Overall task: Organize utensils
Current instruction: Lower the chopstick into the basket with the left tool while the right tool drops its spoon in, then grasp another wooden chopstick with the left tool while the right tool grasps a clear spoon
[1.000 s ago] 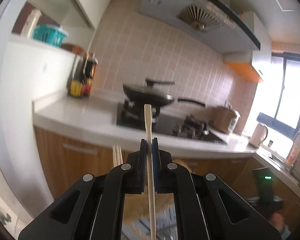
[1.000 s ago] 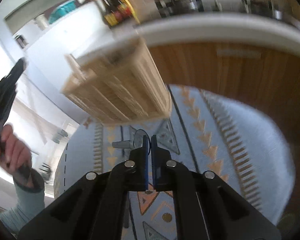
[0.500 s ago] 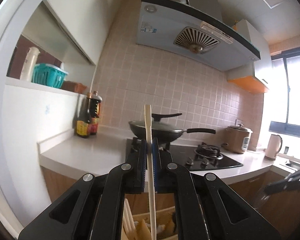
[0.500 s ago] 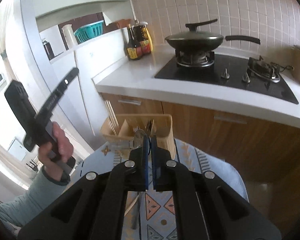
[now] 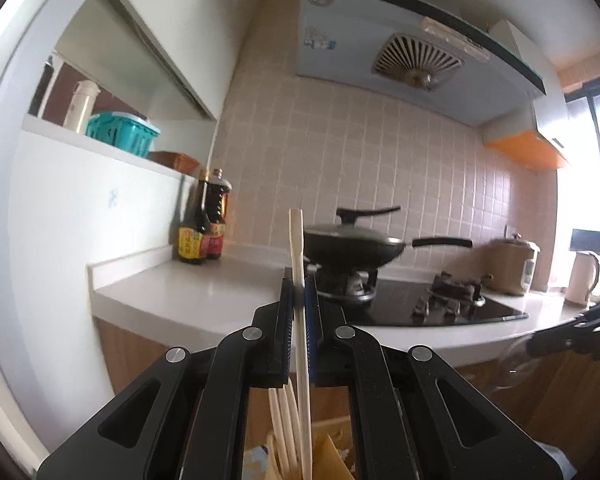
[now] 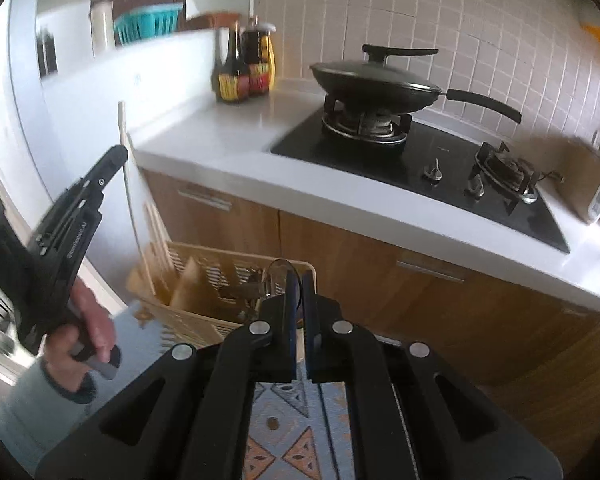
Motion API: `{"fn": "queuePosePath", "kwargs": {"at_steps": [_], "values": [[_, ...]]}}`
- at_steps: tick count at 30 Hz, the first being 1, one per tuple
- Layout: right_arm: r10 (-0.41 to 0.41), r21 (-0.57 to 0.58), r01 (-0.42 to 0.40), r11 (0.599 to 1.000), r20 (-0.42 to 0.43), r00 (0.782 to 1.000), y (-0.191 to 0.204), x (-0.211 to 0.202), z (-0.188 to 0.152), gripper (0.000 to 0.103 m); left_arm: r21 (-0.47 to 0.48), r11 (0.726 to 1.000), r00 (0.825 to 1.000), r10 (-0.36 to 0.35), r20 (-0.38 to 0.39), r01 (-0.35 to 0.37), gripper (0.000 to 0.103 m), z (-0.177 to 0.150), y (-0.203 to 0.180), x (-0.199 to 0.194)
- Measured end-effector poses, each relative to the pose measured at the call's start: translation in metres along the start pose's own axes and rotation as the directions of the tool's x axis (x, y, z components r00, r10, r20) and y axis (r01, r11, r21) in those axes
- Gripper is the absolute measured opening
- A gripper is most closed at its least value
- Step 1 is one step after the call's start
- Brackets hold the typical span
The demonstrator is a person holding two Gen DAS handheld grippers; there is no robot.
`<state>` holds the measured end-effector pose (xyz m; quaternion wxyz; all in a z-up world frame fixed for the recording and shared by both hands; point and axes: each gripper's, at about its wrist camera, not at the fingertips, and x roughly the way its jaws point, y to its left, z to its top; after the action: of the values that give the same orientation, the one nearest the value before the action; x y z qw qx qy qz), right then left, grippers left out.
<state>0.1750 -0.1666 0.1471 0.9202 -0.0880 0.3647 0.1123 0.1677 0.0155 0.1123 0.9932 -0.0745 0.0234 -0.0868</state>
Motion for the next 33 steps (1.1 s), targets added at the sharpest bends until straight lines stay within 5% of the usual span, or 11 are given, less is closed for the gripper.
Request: {"fn": "queuePosePath", "kwargs": {"at_steps": [4,9,12,17,19,22,26,28,29,33], "values": [[0.053,-0.029,-0.054,0.998,-0.021,0.998,0.013,0.007,-0.002,0.002,0.011,1.0,0.999,-0.011,-0.033,0.012,0.006,-0.006,0.002,-0.002],[0.081,-0.029,-0.082,0.996,-0.019,0.997,0.014,-0.003,-0.01,0.009,-0.018,0.997,0.99,-0.072,-0.118,0.071,0.036,-0.004,0.017,-0.017],[0.103,-0.01,-0.103,0.995,-0.016,0.995,0.01,-0.016,-0.019,0.01,-0.031,0.996,0.986,-0.083,-0.145,0.079,0.036,0.004,0.026,-0.039],[0.12,0.002,-0.121,0.993,0.015,0.993,0.008,-0.05,-0.034,0.033,-0.049,0.995,0.965,-0.101,-0.241,0.092,0.046,0.017,0.027,-0.086],[0.161,0.028,-0.161,0.987,0.027,0.987,0.005,-0.067,-0.043,0.041,-0.076,0.991,0.938,-0.132,-0.321,0.114,0.046,0.011,0.024,-0.097],[0.174,0.047,-0.174,0.984,-0.002,0.985,0.004,-0.078,-0.068,0.046,-0.096,0.978,0.823,-0.208,-0.528,0.186,0.047,-0.012,0.008,-0.098],[0.148,0.063,-0.141,0.988,-0.132,0.98,0.006,-0.055,-0.108,0.047,-0.135,0.961,0.596,-0.258,-0.761,0.243,0.046,-0.076,-0.017,-0.092],[0.143,0.079,-0.13,0.988,-0.187,0.972,0.005,-0.039,-0.13,0.046,-0.115,0.959,0.512,-0.237,-0.825,0.257,0.046,-0.107,-0.029,-0.088],[0.144,0.088,-0.128,0.988,-0.207,0.968,0.003,-0.033,-0.139,0.046,-0.099,0.96,0.475,-0.218,-0.853,0.263,0.045,-0.122,-0.036,-0.087],[0.171,0.165,-0.132,0.977,-0.253,0.952,-0.012,-0.009,-0.167,0.046,-0.067,0.953,0.376,-0.181,-0.909,0.295,0.038,-0.162,-0.055,-0.083]]}}
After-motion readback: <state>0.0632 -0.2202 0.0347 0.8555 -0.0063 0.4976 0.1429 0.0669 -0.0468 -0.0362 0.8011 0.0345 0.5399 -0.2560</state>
